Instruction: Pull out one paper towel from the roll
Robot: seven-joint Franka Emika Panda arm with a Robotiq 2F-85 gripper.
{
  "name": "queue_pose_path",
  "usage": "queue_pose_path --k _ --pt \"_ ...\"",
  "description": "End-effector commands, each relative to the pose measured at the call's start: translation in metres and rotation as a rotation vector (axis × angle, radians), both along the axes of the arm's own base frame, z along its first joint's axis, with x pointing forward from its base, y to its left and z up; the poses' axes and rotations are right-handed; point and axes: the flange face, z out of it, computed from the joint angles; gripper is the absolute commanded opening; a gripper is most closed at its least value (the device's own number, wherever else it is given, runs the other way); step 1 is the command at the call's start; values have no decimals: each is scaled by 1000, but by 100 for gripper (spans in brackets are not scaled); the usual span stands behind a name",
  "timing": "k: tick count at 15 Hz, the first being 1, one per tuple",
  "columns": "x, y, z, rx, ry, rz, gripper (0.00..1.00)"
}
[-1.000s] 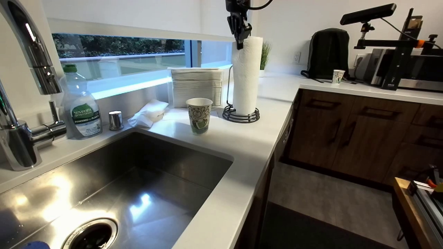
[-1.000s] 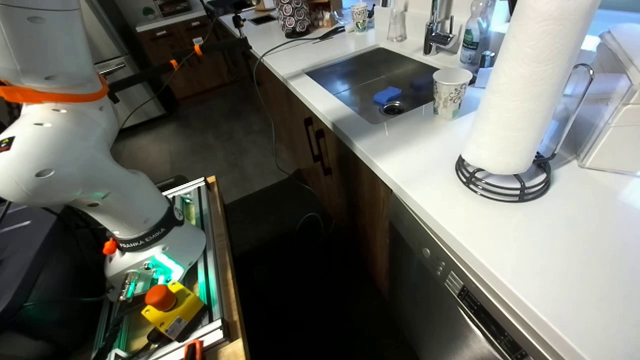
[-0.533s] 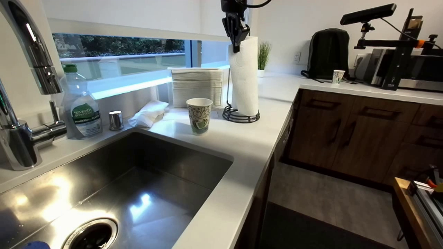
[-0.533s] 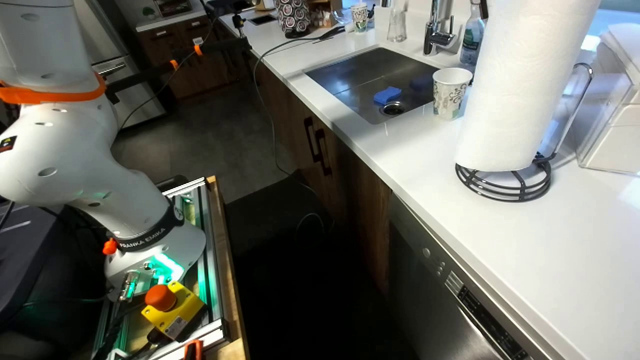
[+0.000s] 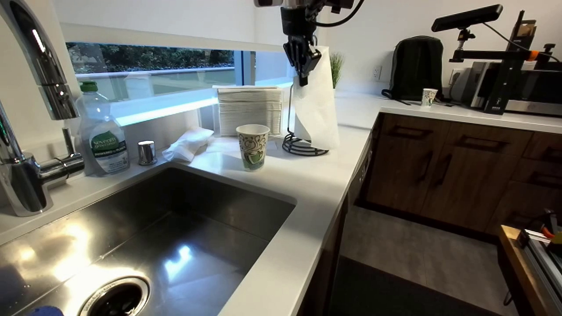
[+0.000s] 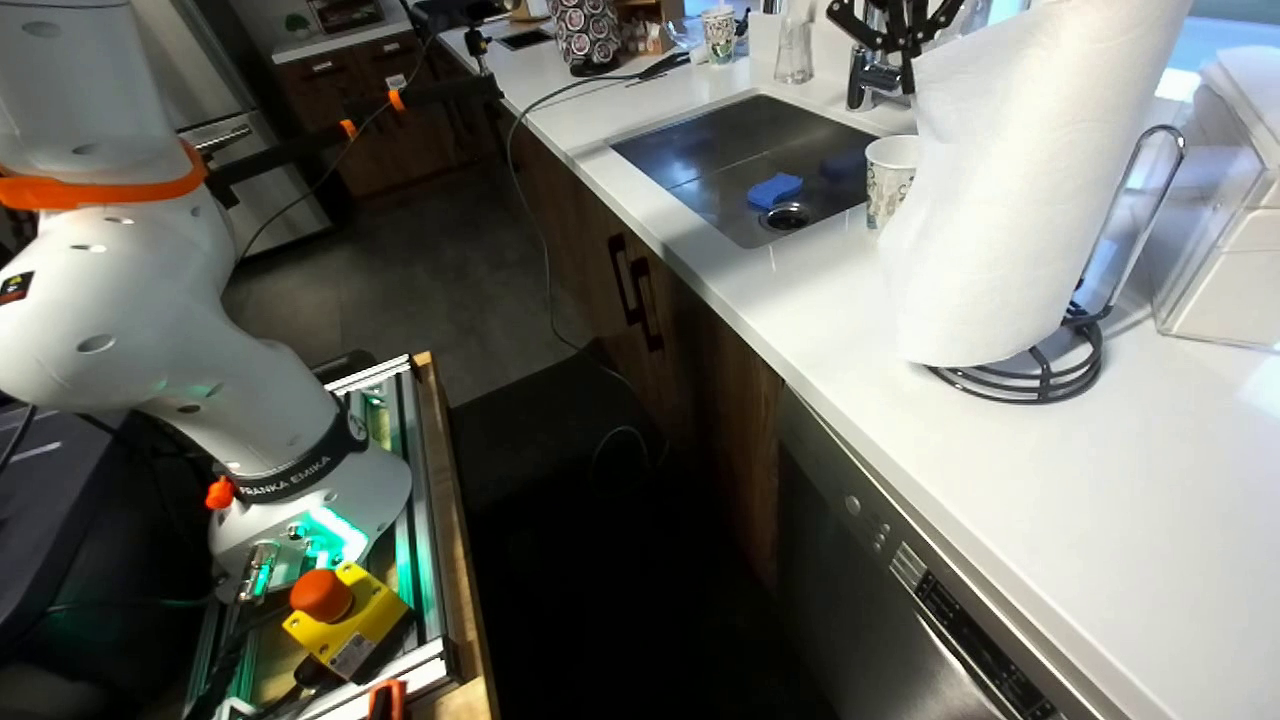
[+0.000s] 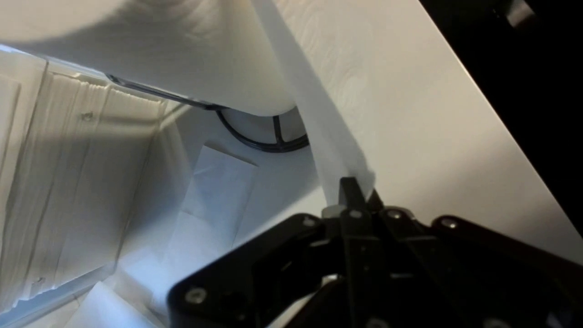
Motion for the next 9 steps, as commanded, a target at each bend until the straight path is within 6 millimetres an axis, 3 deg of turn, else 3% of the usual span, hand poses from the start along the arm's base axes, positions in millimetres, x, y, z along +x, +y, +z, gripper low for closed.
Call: queue_pose_path --k 1,9 --pt "-10 7 -13 94 -40 25 0" --pt "-15 20 -31 194 -86 62 0"
